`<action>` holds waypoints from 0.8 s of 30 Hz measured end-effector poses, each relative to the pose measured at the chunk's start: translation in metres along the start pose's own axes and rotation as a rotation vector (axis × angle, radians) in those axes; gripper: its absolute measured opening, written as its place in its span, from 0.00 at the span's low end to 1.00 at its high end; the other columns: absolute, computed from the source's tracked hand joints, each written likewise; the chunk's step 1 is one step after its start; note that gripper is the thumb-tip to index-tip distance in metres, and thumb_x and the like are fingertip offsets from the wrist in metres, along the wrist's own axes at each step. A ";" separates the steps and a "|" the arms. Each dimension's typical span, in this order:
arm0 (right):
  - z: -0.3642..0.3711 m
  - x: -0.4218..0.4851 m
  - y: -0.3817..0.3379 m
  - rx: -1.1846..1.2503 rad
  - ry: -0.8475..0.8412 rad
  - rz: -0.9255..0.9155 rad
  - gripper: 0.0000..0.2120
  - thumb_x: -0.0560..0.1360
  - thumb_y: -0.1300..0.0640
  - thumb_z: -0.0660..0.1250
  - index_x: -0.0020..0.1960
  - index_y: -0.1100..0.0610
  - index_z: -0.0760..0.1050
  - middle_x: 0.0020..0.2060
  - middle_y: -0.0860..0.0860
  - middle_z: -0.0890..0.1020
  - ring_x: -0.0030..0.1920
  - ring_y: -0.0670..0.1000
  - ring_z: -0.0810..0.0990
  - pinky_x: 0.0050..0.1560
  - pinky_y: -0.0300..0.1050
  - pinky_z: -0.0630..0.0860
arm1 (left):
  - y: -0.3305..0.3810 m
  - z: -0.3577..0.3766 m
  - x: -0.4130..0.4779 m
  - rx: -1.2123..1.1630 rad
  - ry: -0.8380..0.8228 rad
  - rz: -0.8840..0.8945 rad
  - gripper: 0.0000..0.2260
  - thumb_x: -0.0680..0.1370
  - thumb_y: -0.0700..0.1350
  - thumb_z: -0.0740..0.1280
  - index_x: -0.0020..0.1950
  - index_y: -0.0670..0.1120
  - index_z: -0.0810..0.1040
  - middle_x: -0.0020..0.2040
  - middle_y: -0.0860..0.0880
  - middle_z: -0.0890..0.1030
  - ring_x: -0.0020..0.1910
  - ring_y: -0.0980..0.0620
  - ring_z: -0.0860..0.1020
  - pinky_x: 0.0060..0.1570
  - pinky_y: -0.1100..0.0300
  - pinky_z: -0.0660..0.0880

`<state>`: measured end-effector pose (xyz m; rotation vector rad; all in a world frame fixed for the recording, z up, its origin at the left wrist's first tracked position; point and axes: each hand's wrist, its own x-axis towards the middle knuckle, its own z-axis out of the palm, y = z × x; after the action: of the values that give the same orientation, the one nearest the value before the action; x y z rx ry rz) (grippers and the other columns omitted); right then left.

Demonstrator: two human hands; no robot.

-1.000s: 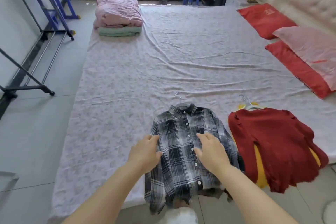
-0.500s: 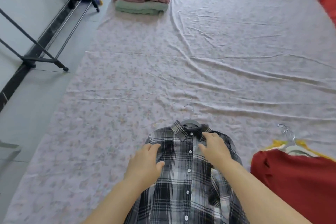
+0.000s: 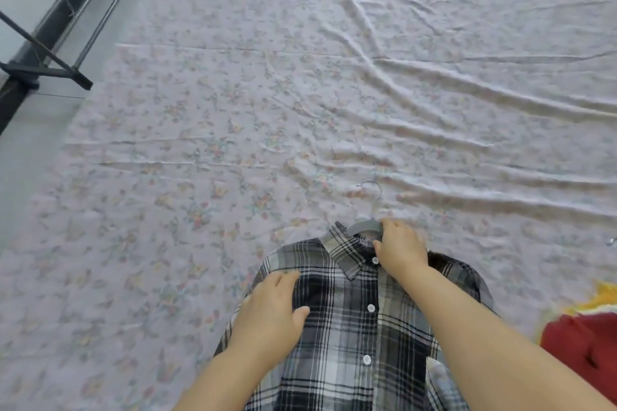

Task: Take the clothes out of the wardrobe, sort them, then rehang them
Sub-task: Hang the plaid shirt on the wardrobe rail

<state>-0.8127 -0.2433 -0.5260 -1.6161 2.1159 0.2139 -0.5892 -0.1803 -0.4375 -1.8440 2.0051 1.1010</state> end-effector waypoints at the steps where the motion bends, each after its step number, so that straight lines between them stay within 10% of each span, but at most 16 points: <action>1: 0.005 0.003 0.000 -0.006 0.025 -0.002 0.16 0.78 0.51 0.61 0.64 0.55 0.67 0.59 0.52 0.74 0.58 0.54 0.72 0.61 0.50 0.67 | -0.003 0.003 0.002 0.005 -0.005 0.003 0.24 0.79 0.53 0.58 0.74 0.51 0.56 0.71 0.54 0.61 0.69 0.54 0.62 0.68 0.56 0.62; 13: -0.063 -0.118 -0.013 0.264 0.431 -0.237 0.11 0.62 0.66 0.77 0.39 0.56 0.79 0.34 0.49 0.79 0.34 0.53 0.77 0.41 0.48 0.72 | 0.014 -0.033 -0.042 -0.164 0.172 0.149 0.24 0.80 0.52 0.57 0.75 0.52 0.54 0.72 0.56 0.60 0.70 0.57 0.60 0.67 0.63 0.60; 20: -0.146 -0.247 -0.066 0.338 0.627 -0.332 0.14 0.59 0.62 0.80 0.39 0.52 0.78 0.34 0.43 0.76 0.37 0.46 0.70 0.34 0.42 0.69 | 0.031 -0.078 -0.122 -0.070 0.334 0.342 0.22 0.80 0.56 0.56 0.73 0.58 0.55 0.68 0.61 0.64 0.69 0.59 0.60 0.72 0.52 0.50; 24: -0.183 -0.302 -0.100 0.393 0.546 -0.373 0.13 0.60 0.59 0.80 0.39 0.51 0.79 0.35 0.38 0.71 0.28 0.45 0.73 0.29 0.34 0.69 | 0.015 -0.100 -0.185 -0.228 0.518 0.427 0.18 0.74 0.51 0.65 0.62 0.61 0.67 0.49 0.60 0.78 0.48 0.56 0.76 0.51 0.54 0.73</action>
<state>-0.7074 -0.0823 -0.2137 -1.9135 1.9791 -0.7941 -0.5336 -0.1019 -0.2501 -2.0268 2.7718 1.0628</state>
